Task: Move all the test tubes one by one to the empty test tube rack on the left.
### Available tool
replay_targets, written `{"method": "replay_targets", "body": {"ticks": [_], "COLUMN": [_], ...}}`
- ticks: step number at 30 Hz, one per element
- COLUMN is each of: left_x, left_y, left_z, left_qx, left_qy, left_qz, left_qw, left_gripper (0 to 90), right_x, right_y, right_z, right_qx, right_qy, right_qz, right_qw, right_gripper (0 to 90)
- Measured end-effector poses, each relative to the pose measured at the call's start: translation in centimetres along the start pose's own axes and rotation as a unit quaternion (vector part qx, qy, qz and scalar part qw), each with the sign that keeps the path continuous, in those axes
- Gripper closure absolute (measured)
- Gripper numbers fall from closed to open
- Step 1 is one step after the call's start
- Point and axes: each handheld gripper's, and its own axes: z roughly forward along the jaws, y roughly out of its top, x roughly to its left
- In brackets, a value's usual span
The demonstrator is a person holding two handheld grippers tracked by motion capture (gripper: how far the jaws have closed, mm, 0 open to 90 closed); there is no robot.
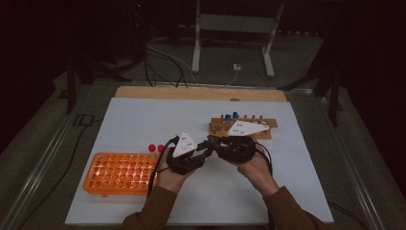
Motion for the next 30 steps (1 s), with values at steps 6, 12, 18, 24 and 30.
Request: {"method": "replay_targets", "body": {"ticks": [6,12,18,24,30], "left_x": [0.0,0.5,1.0,1.5,2.4], "left_y": [-0.1,-0.3,-0.7,-0.8,-0.9], "left_z": [-0.1,-0.6,-1.6,-2.8,-4.3], "left_qx": [0.001,-0.003,-0.009,-0.015,-0.026], "left_qy": [-0.003,0.003,0.011,0.020,0.032], "left_qz": [0.001,-0.008,-0.013,-0.015,-0.024], "left_qw": [1.0000,1.0000,0.9998,0.9996,0.9989], "left_gripper": [76.4,76.5,76.5,76.5,76.5], "right_x": [-0.3,-1.0,-1.9,-2.7,-3.6], "right_y": [-0.1,-0.3,-1.5,-3.0,-4.4], "right_z": [-0.4,-1.4,-2.2,-3.1,-4.0], "right_qx": [-0.012,-0.030,-0.027,-0.023,-0.024], "right_qy": [0.011,0.002,-0.047,-0.091,-0.127], "right_qz": [0.010,0.019,0.020,0.024,0.032], "right_qw": [0.9998,0.9994,0.9983,0.9953,0.9911], "right_gripper": [64.9,34.1,15.4,7.5,0.7]}}
